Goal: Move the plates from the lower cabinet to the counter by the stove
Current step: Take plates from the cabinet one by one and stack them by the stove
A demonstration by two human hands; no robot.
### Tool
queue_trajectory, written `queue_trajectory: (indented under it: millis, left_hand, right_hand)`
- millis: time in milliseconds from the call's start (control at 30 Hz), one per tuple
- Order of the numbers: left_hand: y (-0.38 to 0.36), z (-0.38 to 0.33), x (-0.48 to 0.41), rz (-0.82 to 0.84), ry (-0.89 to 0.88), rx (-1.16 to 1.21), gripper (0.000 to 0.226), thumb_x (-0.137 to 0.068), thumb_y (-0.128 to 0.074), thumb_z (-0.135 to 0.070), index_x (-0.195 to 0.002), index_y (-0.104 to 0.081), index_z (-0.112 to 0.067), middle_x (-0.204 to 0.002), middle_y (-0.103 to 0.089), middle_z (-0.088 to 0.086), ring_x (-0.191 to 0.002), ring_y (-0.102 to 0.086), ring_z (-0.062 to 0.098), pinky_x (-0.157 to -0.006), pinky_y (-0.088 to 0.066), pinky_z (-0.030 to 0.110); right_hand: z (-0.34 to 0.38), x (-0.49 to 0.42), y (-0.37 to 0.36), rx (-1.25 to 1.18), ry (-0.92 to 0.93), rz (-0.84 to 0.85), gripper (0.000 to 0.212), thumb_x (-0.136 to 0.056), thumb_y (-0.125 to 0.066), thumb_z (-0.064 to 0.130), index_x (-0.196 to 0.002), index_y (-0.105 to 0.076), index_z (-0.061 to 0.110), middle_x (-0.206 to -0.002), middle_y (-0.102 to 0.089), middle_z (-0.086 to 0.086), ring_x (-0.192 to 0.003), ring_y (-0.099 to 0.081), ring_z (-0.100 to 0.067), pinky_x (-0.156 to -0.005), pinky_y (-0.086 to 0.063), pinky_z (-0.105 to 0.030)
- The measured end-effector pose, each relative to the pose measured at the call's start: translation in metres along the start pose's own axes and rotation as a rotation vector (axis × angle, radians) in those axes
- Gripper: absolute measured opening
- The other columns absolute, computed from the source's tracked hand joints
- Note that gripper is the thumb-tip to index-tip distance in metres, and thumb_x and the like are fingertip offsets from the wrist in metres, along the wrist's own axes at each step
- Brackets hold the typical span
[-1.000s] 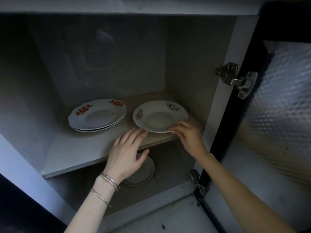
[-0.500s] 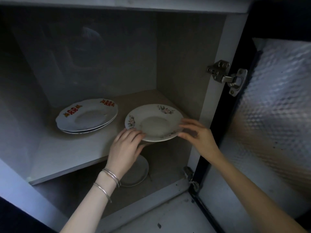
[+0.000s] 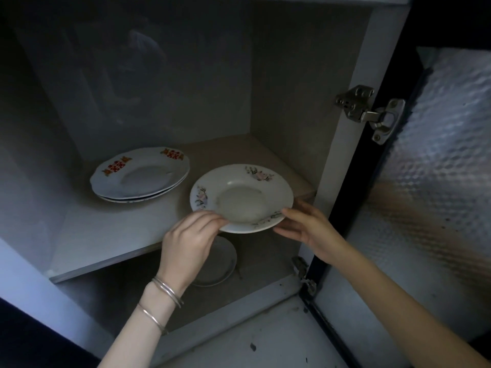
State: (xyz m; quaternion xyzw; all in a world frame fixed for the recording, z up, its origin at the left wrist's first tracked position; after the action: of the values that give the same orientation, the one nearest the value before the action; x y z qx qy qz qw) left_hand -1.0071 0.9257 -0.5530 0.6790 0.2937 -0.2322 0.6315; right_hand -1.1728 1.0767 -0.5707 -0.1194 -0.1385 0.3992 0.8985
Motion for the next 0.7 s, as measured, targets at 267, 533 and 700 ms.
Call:
queue_trajectory:
  millis: [267, 533, 700]
  left_hand:
    - [0.006, 0.004, 0.014, 0.116, 0.056, -0.032, 0.03, -0.085, -0.064, -0.028, -0.112, -0.067, -0.014, -0.117, -0.064, 0.003, -0.119, -0.052, 0.02, -0.102, -0.041, 0.04]
    - [0.019, -0.002, 0.019, 0.265, 0.158, -0.025, 0.056, -0.067, -0.082, -0.023, -0.119, -0.062, -0.013, -0.127, -0.059, 0.005, -0.123, -0.048, 0.021, -0.1, -0.042, 0.044]
    - [0.06, -0.016, 0.012, 0.376, 0.332, 0.03, 0.063, -0.062, -0.085, -0.026, -0.12, -0.062, -0.016, -0.127, -0.058, 0.0, -0.122, -0.047, 0.018, -0.096, -0.045, 0.041]
  right_hand:
    - [-0.007, -0.012, -0.016, -0.004, -0.028, -0.083, 0.042, -0.086, -0.059, 0.002, -0.126, -0.049, 0.008, -0.112, -0.064, -0.012, -0.095, -0.065, -0.022, -0.068, -0.059, -0.03]
    - [-0.006, 0.008, -0.012, -0.068, -0.01, -0.209, 0.045, -0.081, -0.062, -0.006, -0.119, -0.049, 0.015, -0.106, -0.063, -0.009, -0.087, -0.067, -0.021, -0.061, -0.059, -0.029]
    - [0.013, 0.055, -0.017, -0.051, -0.088, -0.312, 0.044, -0.08, -0.062, -0.01, -0.116, -0.055, 0.013, -0.105, -0.064, -0.011, -0.088, -0.066, -0.023, -0.057, -0.057, -0.027]
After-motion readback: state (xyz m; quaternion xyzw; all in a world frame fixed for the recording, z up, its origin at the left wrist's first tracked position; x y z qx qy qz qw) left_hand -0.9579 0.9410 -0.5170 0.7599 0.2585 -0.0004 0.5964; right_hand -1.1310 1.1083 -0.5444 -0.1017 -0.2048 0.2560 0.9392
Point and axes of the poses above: each hand's wrist, its own x-axis away from the middle knuckle, its own y-axis out of the back of the hand, z = x × y, the point moved 5 cm from there along -x, towards the middle knuckle
